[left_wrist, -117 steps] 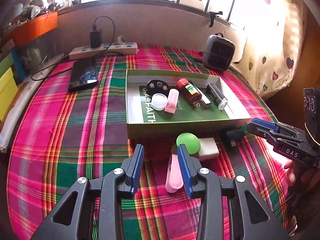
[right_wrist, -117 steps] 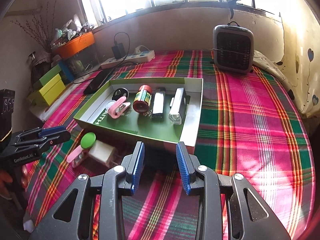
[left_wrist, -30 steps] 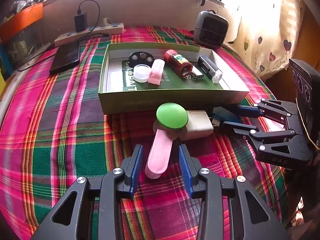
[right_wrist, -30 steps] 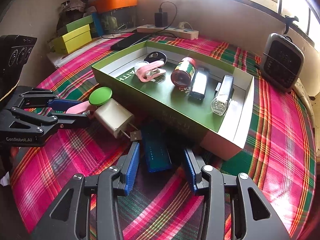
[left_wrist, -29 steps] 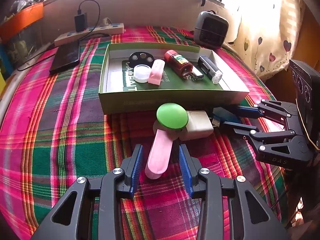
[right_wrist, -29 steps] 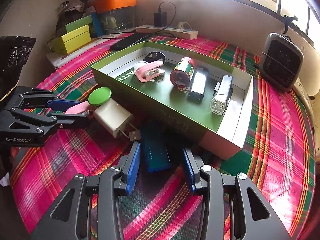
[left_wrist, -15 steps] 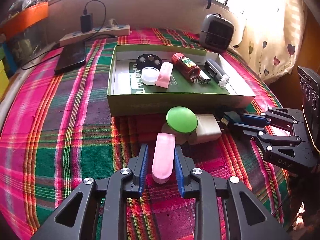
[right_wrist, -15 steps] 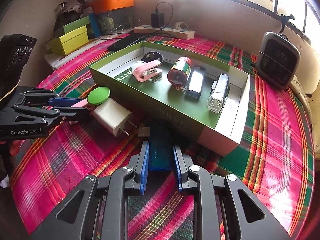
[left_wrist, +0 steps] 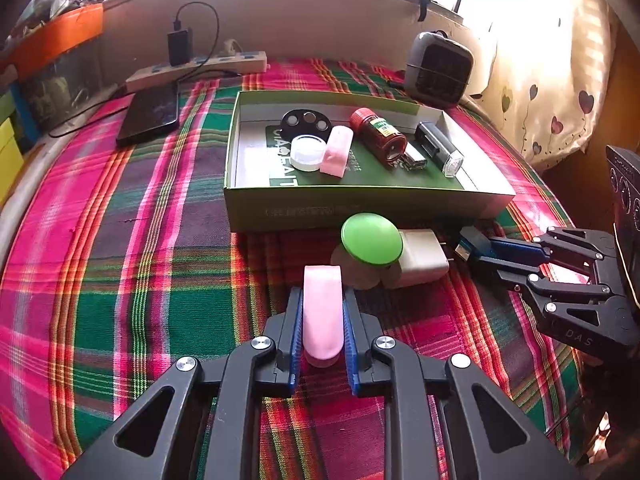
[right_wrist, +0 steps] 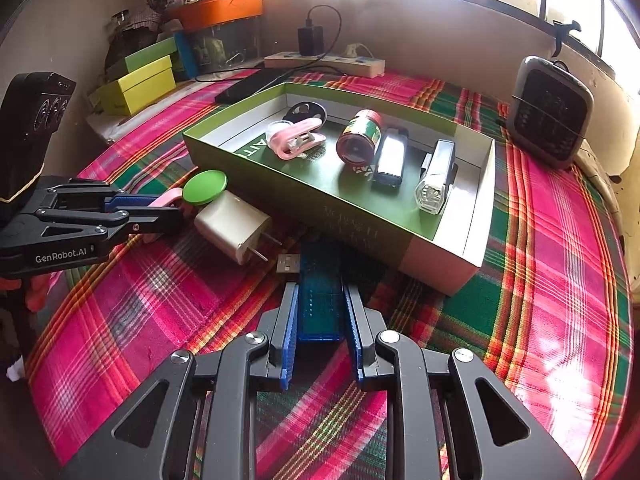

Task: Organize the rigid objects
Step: 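Grasp the blue USB stick with the right tool while the left tool grasps the pink rectangular case, then carry the USB stick and the pink case over the green tray with both tools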

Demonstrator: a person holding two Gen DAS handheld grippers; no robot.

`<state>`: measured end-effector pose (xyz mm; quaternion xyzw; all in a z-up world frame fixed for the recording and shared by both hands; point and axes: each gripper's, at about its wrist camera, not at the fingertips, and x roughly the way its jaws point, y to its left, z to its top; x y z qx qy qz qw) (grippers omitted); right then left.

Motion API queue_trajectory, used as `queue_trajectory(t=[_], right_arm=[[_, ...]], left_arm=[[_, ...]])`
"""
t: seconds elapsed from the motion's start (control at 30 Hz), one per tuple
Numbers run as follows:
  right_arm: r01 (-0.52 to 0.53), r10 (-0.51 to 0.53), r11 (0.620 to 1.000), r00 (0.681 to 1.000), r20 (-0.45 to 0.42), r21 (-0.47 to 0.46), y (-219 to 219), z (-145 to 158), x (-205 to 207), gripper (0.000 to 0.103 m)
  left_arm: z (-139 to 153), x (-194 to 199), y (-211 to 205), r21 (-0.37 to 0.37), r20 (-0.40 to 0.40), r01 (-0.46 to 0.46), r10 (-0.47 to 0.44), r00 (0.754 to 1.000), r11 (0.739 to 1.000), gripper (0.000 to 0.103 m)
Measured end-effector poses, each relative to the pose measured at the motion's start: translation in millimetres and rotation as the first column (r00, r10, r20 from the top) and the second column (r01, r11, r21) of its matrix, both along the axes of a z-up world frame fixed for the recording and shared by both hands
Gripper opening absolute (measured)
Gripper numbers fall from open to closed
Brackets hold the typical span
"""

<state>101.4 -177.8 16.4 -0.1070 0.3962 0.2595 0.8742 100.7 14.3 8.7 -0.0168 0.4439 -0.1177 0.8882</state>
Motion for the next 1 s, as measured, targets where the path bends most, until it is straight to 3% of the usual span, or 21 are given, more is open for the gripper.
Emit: queue_trajectory(t=[0.47,1.0], right_arm=[[0.02,-0.021,0.999,1.0,0.012,0.048,-5,4,-12,0.023],[0.03,-0.038,0.994,0.997,0.066,0.109,-10,32,-21,0.023]], left_arm=[[7,-6,3,0.0,0.019,-0.015,0.015,1.0,1.0,0.017],[41,-7,3,-0.002,0.096,-0.007,0.008,0.995,1.0,0.017]])
